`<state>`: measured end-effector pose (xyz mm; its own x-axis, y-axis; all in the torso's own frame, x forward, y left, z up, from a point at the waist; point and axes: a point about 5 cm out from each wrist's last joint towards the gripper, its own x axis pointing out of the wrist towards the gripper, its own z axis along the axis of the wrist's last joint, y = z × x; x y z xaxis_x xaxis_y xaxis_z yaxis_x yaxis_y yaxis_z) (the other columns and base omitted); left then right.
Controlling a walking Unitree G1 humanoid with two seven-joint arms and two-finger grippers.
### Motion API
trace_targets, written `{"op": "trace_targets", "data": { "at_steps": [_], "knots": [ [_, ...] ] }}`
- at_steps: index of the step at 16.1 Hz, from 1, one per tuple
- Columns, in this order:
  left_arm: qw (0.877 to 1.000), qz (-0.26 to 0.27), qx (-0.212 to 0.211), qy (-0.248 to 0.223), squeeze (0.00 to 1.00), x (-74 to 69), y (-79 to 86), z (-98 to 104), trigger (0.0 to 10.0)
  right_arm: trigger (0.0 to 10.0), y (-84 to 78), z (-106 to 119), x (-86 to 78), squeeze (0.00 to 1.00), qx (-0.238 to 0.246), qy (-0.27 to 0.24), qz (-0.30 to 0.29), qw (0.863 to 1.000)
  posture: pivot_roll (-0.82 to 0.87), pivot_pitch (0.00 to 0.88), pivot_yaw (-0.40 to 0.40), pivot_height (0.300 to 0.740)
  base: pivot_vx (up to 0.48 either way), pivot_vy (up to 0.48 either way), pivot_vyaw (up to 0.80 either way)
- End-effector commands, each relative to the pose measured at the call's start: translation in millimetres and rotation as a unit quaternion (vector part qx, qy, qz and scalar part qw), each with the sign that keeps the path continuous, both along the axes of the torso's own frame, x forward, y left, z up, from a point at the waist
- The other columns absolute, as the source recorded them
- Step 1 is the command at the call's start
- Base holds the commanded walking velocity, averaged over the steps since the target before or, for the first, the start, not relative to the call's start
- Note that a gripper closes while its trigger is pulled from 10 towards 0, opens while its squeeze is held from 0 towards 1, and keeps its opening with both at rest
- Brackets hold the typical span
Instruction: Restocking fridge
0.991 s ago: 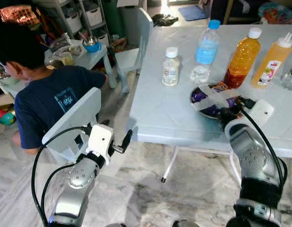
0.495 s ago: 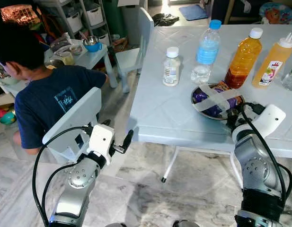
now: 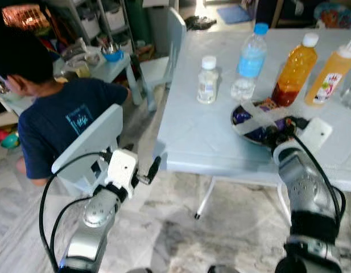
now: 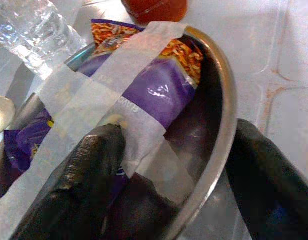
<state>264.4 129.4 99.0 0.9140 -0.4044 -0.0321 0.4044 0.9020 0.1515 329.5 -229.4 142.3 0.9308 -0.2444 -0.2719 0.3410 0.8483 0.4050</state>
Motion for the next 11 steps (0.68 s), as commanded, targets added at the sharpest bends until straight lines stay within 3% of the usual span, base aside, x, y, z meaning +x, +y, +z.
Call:
{"op": "trace_targets", "data": {
  "at_steps": [1,6,11],
  "knots": [
    [1.0,0.001,0.008,-0.002,0.0,0.0,3.8,2.0,10.0,0.0,5.3,-7.9,1.2,0.0,0.006,0.022,0.013,1.0,-0.01,0.098,0.109,0.74,0.0,0.0,0.0],
    [1.0,0.001,0.007,-0.003,0.0,-0.9,2.9,2.3,10.0,0.0,1.6,-10.8,-0.8,0.0,0.002,0.026,0.001,1.0,-0.01,0.099,0.108,0.74,0.0,0.0,0.0],
    [1.0,0.003,0.006,-0.003,0.0,-0.8,2.6,1.9,10.0,0.0,5.4,-19.8,-17.2,0.0,0.004,0.043,0.008,0.999,-0.01,0.099,0.104,0.74,0.0,0.0,0.0]
  ]
}}
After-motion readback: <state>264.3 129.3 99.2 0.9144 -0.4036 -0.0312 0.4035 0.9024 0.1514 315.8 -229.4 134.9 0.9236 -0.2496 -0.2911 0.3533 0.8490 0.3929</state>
